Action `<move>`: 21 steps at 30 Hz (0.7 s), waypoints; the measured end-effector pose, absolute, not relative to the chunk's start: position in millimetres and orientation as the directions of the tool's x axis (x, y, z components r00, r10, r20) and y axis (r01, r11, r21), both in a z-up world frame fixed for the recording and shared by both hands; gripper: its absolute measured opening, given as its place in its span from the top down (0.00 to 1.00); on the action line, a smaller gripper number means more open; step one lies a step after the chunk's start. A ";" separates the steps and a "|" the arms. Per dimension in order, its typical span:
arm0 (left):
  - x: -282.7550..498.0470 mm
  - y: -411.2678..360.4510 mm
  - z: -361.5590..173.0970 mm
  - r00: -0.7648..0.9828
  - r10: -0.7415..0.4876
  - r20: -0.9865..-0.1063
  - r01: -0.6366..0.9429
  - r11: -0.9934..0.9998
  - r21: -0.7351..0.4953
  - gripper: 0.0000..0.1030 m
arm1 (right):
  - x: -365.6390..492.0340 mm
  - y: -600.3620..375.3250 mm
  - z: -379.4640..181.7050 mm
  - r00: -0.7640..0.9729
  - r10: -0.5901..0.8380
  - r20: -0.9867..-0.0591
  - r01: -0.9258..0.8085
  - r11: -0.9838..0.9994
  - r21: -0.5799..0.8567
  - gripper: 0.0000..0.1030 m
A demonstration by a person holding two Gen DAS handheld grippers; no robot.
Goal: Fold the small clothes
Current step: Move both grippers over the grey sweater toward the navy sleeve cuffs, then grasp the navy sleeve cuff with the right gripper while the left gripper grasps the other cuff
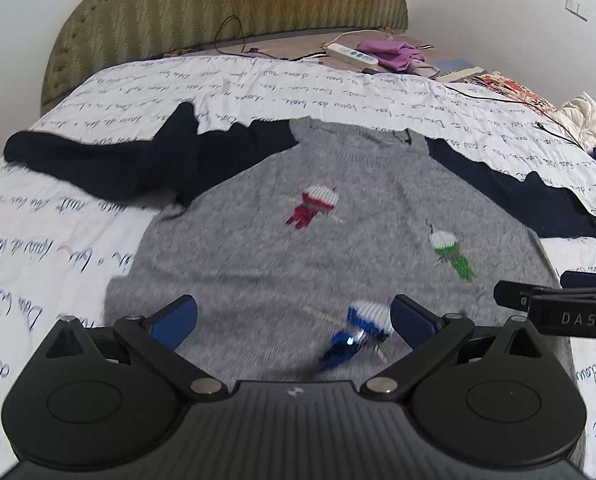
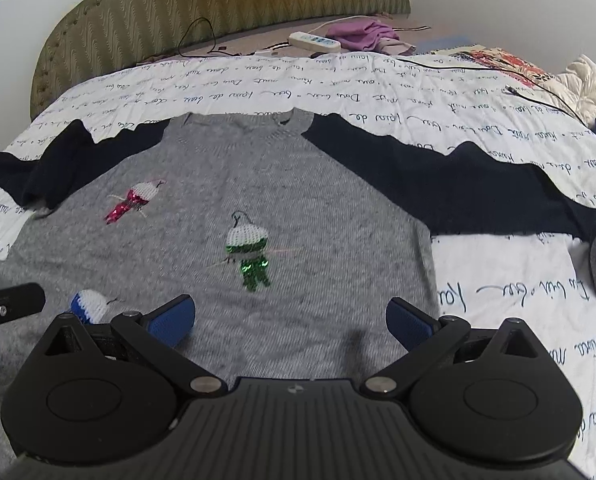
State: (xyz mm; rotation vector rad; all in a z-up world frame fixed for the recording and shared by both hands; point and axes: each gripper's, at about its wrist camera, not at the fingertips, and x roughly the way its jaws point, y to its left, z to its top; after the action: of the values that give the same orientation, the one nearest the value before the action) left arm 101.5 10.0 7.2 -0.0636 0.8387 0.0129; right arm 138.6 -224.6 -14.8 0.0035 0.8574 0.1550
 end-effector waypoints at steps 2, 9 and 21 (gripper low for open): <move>112.1 4.9 6.9 0.669 -0.004 -0.743 -0.029 0.999 -0.031 0.00 | 142.9 -225.4 -15.8 0.644 0.138 -0.753 -0.136 0.989 0.065 0.00; 154.9 -4.3 4.4 0.657 0.000 -0.754 -0.022 1.000 -0.018 0.00 | 165.8 -238.4 -14.0 0.678 0.151 -0.719 -0.125 0.988 0.090 0.00; 183.5 -39.6 -6.5 0.649 -0.034 -0.760 0.036 0.999 -0.014 0.00 | 151.6 -391.5 -21.3 0.874 0.074 -0.479 0.142 0.906 0.399 0.00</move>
State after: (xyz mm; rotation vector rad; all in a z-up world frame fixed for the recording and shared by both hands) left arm 183.5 -39.6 -6.5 0.0024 0.8636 -0.0397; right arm 151.6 -391.5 -21.3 0.4411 0.5095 -0.0364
